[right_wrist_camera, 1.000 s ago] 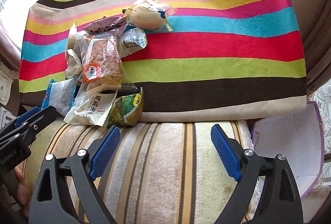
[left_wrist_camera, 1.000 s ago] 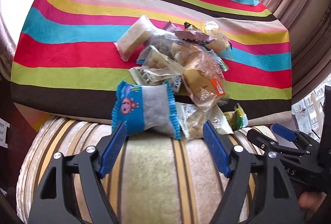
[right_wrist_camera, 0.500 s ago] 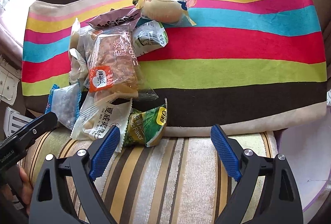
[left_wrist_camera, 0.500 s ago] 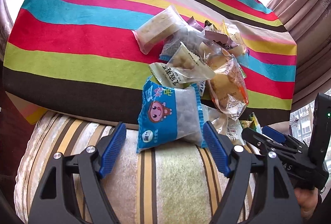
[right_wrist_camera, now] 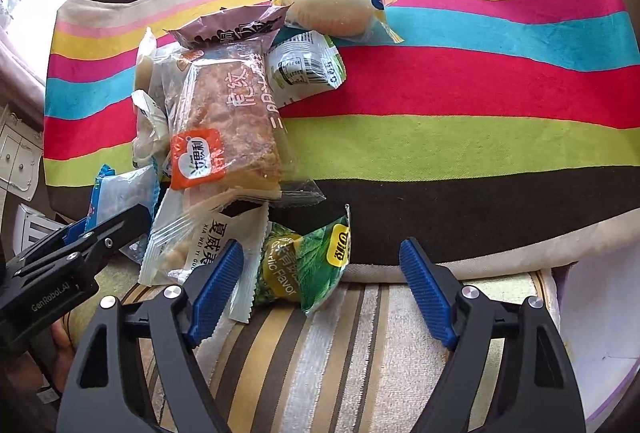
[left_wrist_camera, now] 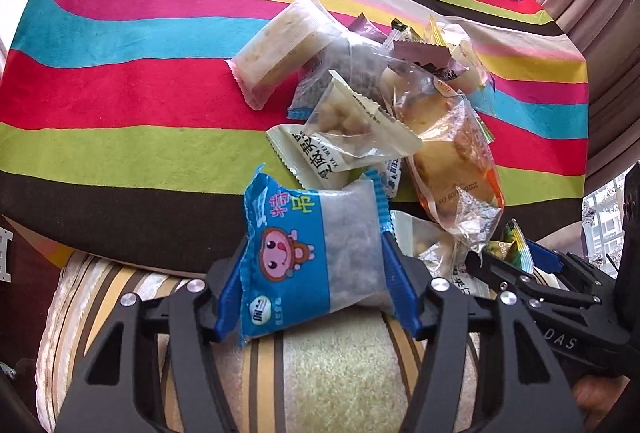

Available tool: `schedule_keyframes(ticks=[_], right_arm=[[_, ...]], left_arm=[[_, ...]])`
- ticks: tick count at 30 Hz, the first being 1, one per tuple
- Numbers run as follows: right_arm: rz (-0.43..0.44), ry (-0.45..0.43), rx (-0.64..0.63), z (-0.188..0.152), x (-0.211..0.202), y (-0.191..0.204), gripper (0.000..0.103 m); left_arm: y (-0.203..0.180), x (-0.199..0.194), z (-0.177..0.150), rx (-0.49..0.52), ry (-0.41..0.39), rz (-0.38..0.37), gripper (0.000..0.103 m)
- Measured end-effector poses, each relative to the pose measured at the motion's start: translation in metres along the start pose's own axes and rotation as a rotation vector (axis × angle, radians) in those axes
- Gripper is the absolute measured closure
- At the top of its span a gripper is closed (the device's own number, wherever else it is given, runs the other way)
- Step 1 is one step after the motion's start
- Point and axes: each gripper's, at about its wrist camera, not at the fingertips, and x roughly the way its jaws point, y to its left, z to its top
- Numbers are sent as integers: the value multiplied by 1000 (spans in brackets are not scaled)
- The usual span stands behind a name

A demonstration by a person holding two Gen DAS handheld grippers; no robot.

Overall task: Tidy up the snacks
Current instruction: 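Grasp the blue cartoon snack bag with the left tool while the right tool grasps a green packet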

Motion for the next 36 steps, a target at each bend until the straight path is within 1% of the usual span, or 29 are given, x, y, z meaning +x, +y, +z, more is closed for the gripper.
schedule_keyframes(ticks=[2,3,6,8,9,13,17,23,26,30,36], right_arm=[[6,-5,-5,-1,-1,1,34],[9,-6,-9,-2,-1,1,35],[19,-10,-9,-5,-2,1,43],[36,-11,-3,-6,-4,0,53],[50,-11,6,-8,-6,-1,55],[93,-12,30,-14,-12,-13,56],[102,-27,51,-16,-18,-21,61],[107,-48,71,-22,-28,-34,61],[128,-64,90,-23,-33,-40,62],[132,-65,114,-25,-34,-45,62],[104,-78,127,-28,-41,-54,62]], left_arm=[[1,-2,-1,-8,-9,-4,44],[3,-3,-2,-13,-14,-6,45],[5,-7,-4,-22,-26,-5,47],[6,-9,-5,-27,-34,-4,48],[6,-10,-5,-30,-38,-4,49],[8,-13,-5,-38,-47,-6,50],[7,-15,-7,-35,-54,-1,51],[8,-21,-8,-41,-68,3,53],[8,-24,-9,-43,-76,6,54],[7,-27,-12,-42,-80,11,55],[0,-32,-15,-37,-91,18,55]])
